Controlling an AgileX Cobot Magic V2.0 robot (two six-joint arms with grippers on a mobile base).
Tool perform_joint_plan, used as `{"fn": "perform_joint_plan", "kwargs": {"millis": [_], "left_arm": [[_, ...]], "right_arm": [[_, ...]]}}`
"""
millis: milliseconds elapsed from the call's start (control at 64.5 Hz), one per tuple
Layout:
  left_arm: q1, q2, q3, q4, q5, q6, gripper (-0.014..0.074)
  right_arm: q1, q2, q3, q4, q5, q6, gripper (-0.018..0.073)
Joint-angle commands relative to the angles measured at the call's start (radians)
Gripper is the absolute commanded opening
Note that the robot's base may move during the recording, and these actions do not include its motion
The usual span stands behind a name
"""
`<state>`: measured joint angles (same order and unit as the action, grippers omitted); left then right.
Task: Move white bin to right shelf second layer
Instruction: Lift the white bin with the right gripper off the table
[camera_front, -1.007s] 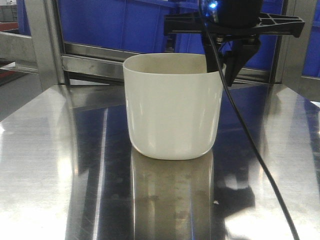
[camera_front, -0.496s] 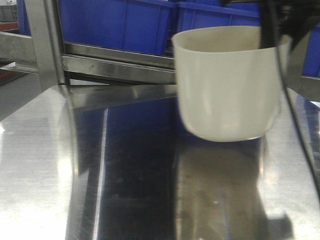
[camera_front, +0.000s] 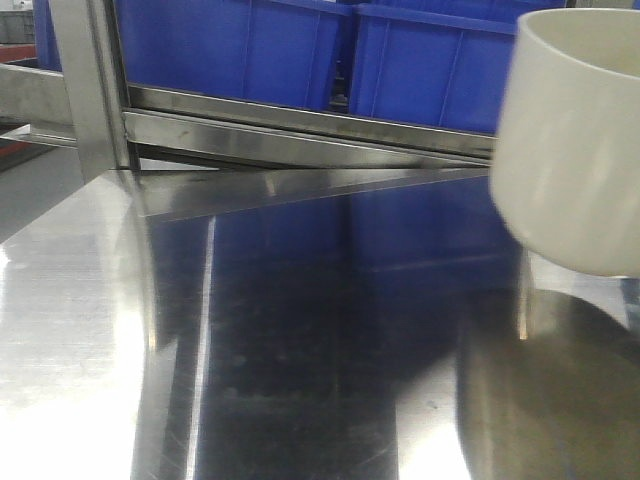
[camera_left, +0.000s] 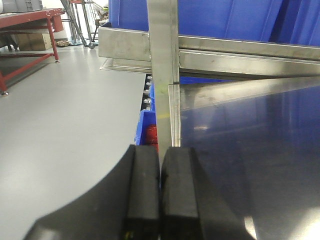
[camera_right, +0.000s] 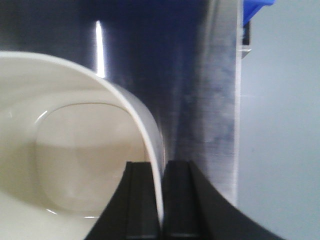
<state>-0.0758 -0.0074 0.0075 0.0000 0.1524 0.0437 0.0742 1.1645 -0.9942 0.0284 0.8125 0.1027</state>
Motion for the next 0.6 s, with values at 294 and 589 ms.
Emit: {"fn": "perform_joint_plan", "kwargs": {"millis": [294,589], "left_arm": [[-0.004,-0.016,0.037,-0.006,-0.083,-0.005,0.0085],[-0.004,-0.016,0.037,-0.006,-0.083,-0.005,0.0085]], "right_arm": [[-0.062,-0.310,0.194,0.020,-0.139,-0.066,0.0087],[-0.062,-0.572,0.277,0.020,-0.140,-0.059,0.0087]]}}
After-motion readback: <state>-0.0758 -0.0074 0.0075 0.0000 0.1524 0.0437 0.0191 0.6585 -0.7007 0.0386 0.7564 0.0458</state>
